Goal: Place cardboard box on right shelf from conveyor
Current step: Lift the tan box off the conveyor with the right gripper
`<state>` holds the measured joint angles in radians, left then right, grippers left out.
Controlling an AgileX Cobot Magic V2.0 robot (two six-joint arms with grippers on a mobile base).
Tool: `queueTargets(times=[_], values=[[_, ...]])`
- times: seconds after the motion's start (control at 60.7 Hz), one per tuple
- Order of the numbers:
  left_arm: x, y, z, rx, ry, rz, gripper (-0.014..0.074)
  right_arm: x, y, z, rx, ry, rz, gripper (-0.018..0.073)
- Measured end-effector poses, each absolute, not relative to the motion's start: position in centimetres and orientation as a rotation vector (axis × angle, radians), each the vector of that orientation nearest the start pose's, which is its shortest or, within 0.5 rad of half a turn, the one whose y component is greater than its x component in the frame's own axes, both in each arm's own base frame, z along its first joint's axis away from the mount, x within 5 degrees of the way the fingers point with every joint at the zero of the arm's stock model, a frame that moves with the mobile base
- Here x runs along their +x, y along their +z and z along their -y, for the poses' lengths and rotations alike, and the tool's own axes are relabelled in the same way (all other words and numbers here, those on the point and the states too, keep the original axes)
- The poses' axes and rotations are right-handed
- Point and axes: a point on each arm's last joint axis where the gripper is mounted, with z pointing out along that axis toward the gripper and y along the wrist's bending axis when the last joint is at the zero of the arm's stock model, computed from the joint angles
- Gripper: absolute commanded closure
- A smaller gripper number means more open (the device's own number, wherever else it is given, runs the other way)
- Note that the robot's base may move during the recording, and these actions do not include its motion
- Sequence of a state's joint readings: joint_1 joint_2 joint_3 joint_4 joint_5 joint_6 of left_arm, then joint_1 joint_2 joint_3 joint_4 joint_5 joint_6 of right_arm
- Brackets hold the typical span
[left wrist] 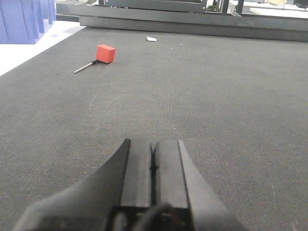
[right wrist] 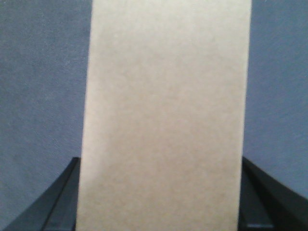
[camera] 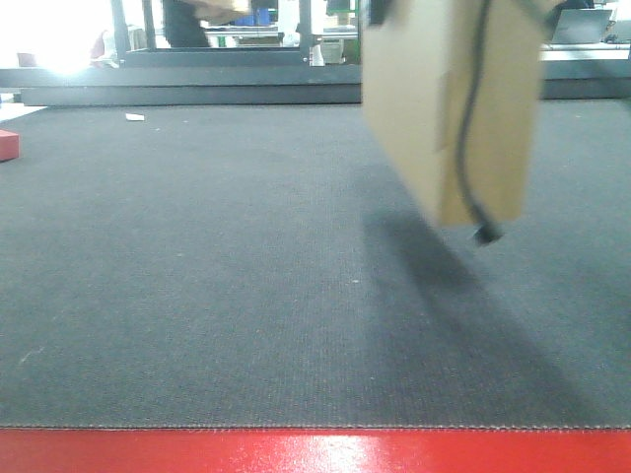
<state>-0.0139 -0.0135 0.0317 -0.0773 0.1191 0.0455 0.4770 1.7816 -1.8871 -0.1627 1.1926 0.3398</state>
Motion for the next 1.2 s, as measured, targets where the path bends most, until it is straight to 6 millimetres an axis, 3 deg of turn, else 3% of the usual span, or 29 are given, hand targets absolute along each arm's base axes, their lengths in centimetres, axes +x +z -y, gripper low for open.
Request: queueTargets(times=[0.148, 0.264, 0.461, 0.593, 0.89, 1.203], values=[[5.7, 19.2, 0.2, -0.007, -0.042, -1.621, 0.0713, 33.8, 39.9, -13.5, -0.265, 0.088, -2.528, 0.0341], [5.7, 19.2, 0.2, -0.007, -0.042, -1.621, 0.0712, 32.3, 39.8, -11.2, -0.260, 0.081, -2.531, 0.0341], [5.7, 19.2, 0.2, -0.007, -0.042, -1.621, 0.0712, 28.2, 39.3, -7.0, -0.156, 0.091, -2.459, 0.0341], [5.7, 19.2, 0.2, -0.007, -0.042, -1.621, 0.0713, 24.1, 39.0, -4.7, -0.134, 0.074, -2.380, 0.0341], [5.7, 19.2, 0.2, -0.007, -0.042, -1.621, 0.0713, 15.2, 37.6, -2.7, -0.175, 0.072, -2.231, 0.0341], [5.7, 19.2, 0.2, -0.007, -0.042, -1.621, 0.0712, 5.8, 39.6, -0.8, -0.141, 0.109, -1.923, 0.0342]])
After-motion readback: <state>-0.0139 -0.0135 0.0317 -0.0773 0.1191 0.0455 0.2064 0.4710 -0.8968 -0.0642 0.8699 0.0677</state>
